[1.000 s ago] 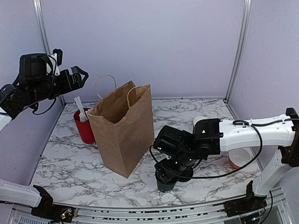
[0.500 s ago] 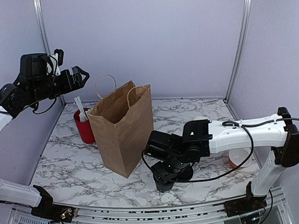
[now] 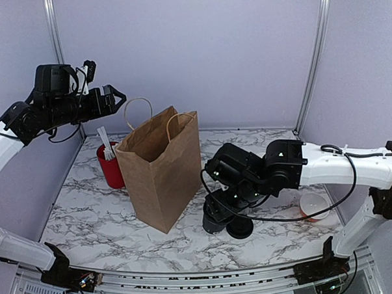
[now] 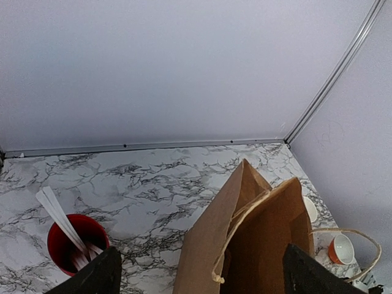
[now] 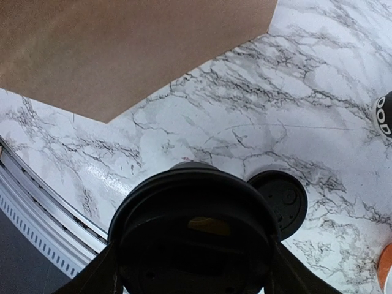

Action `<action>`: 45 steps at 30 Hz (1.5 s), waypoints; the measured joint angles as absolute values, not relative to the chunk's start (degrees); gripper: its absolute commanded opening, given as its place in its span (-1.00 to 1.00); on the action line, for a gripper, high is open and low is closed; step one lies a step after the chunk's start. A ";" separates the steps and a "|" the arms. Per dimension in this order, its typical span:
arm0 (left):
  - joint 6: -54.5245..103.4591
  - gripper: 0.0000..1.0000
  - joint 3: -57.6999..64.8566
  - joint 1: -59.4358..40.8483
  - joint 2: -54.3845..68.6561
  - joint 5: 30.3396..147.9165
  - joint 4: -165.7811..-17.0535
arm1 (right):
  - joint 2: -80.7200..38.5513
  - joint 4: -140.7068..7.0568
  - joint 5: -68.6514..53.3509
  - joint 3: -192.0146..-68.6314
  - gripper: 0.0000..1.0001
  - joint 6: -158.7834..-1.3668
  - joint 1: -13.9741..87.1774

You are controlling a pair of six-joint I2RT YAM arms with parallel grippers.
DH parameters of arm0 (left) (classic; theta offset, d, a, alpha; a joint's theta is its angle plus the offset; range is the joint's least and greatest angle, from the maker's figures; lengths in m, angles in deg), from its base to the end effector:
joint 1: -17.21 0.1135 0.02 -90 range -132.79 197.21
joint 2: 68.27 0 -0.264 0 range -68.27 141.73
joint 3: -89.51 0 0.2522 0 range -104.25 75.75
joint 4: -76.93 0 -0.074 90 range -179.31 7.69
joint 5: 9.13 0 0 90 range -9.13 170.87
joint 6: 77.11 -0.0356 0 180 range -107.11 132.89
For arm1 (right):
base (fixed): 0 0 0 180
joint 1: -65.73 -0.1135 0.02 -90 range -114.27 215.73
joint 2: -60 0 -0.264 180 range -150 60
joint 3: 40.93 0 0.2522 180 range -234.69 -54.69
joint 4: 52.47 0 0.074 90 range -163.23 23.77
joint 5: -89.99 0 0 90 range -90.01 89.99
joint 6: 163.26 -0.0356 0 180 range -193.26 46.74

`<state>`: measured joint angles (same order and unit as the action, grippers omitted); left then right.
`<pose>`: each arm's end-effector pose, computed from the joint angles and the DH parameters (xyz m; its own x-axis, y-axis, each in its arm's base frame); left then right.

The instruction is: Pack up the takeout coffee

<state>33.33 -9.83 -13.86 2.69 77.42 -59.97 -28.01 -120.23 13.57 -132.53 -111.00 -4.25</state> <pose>0.2253 -0.1332 0.4551 -0.3664 -0.1862 -0.9116 0.3600 0.8751 -0.3234 0.1139 0.2883 0.2954 -0.7813 -0.4063 -0.4739 -0.5059 0.8568 0.0996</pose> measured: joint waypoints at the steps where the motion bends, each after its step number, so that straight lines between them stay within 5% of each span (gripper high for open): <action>1: 32.90 0.66 -10.71 -13.86 3.10 77.88 -59.69 | -27.22 -119.66 13.60 -132.47 0.30 -110.60 -3.53; 18: 27.43 -0.17 -19.89 -13.86 14.05 84.35 -53.87 | -18.15 -114.22 13.03 -132.23 0.30 -101.86 6.38; 28: 29.33 -1.00 -19.89 -15.96 14.21 86.56 -53.00 | -15.84 -114.63 13.23 -138.83 0.30 -96.53 10.83; 45: 46.03 -1.00 -16.89 -26.76 14.05 83.72 -63.16 | -18.85 -117.74 17.68 -159.55 0.32 -88.22 15.32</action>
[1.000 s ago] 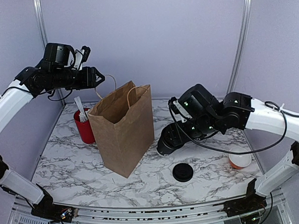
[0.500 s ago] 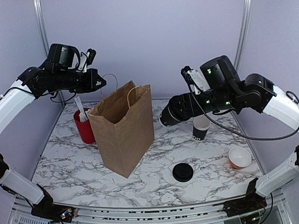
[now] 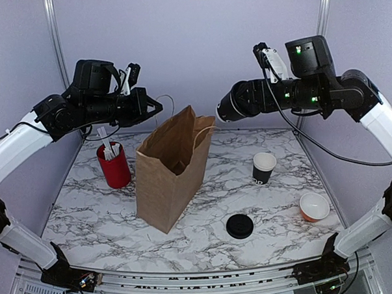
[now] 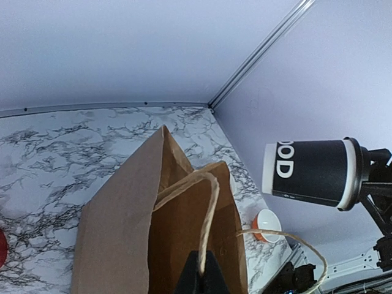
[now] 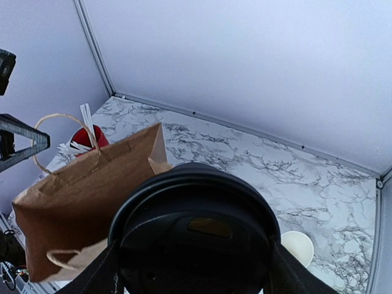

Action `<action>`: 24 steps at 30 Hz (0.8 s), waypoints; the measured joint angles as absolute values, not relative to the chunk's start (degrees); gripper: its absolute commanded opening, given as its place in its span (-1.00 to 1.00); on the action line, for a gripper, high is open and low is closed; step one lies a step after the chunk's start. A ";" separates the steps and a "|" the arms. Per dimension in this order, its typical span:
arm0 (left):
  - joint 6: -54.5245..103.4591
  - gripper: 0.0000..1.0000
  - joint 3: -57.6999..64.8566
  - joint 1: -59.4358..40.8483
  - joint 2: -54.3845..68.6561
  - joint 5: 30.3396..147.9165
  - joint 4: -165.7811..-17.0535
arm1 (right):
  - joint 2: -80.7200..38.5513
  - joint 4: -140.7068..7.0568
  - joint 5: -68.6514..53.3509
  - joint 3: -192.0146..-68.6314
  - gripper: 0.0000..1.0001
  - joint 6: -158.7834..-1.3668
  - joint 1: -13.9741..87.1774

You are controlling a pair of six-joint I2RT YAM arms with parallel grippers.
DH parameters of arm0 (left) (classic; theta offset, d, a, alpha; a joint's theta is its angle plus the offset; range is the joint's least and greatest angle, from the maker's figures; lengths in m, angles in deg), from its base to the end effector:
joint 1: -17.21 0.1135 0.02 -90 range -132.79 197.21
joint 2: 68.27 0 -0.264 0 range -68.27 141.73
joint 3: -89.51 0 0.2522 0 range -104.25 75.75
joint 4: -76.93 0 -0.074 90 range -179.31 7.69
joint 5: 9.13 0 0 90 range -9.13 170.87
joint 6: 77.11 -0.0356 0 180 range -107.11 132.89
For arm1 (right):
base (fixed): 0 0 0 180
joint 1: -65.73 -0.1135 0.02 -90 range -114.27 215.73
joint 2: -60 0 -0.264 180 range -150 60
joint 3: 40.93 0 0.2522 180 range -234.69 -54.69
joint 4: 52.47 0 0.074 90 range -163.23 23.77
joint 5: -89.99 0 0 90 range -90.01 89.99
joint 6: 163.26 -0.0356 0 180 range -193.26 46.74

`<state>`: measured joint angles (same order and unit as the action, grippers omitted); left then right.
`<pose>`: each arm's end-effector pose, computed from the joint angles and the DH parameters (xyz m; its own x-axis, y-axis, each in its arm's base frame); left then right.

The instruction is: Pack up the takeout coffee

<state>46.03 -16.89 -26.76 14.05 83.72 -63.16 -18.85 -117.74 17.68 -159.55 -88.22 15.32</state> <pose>0.2293 -0.2237 0.4481 -0.5623 -0.2162 -0.7982 0.5021 0.6776 -0.5373 0.1742 0.1936 0.4874 -0.4095 -0.1092 -0.9058 -0.4696 0.8764 0.1066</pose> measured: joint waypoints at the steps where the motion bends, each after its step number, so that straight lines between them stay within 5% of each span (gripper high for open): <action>1: 46.86 -1.00 -16.89 -27.83 14.05 83.30 -64.32 | -19.51 -117.74 17.90 -160.75 0.32 -87.85 15.42; 24: 63.30 -1.00 -10.62 -38.17 16.04 69.64 -84.87 | -30.02 -116.90 9.33 -173.69 0.31 -84.37 19.03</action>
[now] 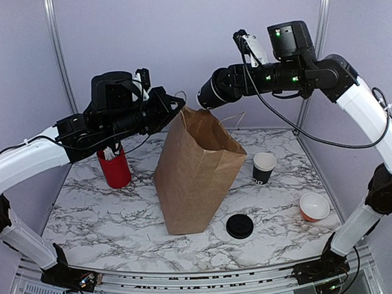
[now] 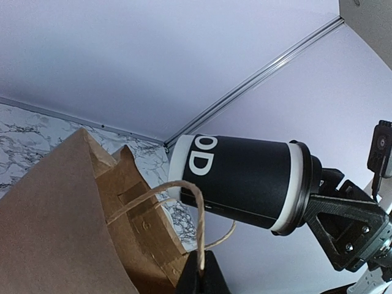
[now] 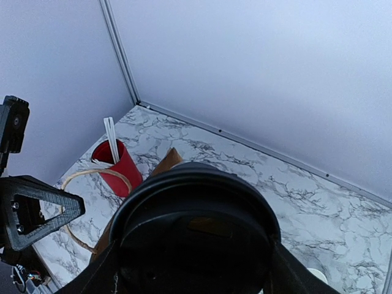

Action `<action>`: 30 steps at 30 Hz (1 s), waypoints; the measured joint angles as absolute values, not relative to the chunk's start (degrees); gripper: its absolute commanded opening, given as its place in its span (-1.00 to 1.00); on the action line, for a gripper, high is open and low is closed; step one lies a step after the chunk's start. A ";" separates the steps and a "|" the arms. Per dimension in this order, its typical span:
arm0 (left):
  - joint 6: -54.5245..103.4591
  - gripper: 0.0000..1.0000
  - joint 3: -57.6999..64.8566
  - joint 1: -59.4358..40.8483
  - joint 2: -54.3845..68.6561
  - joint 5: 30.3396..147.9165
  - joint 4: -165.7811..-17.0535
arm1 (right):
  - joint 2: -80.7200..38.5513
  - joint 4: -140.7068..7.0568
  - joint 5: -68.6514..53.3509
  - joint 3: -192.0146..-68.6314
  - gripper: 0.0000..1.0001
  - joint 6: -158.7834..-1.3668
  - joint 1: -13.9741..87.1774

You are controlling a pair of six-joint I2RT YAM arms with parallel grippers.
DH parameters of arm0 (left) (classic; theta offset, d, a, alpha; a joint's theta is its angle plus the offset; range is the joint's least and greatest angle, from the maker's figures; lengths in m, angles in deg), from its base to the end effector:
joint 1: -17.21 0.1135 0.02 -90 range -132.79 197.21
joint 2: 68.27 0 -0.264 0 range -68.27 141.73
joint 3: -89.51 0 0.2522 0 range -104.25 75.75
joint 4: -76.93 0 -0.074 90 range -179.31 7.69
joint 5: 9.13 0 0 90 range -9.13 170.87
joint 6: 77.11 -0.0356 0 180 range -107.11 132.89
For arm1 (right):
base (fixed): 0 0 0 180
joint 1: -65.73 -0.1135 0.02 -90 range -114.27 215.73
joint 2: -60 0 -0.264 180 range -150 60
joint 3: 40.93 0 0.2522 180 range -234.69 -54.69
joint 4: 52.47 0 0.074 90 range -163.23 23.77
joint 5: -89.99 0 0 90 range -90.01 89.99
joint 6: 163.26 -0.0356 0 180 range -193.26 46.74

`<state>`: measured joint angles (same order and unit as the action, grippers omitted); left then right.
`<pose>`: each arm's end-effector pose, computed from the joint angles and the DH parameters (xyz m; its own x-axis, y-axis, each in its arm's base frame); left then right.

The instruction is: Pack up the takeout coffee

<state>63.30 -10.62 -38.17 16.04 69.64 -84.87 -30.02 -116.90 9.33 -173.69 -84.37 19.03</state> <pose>0.2019 -0.2802 0.4404 -0.5519 -0.5311 -0.6430 0.4258 0.4835 -0.7648 0.2146 0.2193 0.5083 -0.3672 -0.1124 -0.9233 -0.5543 0.8236 0.1202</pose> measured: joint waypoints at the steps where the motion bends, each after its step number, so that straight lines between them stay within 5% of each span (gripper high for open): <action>1: 63.65 -1.00 -9.79 -38.74 16.04 68.59 -85.87 | -30.26 -116.90 8.39 -173.65 0.31 -84.62 19.03; 25: 57.14 -1.00 10.78 -49.27 6.45 51.09 -105.50 | -39.42 -122.68 -1.05 -172.05 0.27 -88.70 12.87; 30: 55.87 -0.77 14.52 -49.84 3.52 49.56 -105.91 | -43.44 -124.64 -1.46 -174.80 0.27 -88.70 11.56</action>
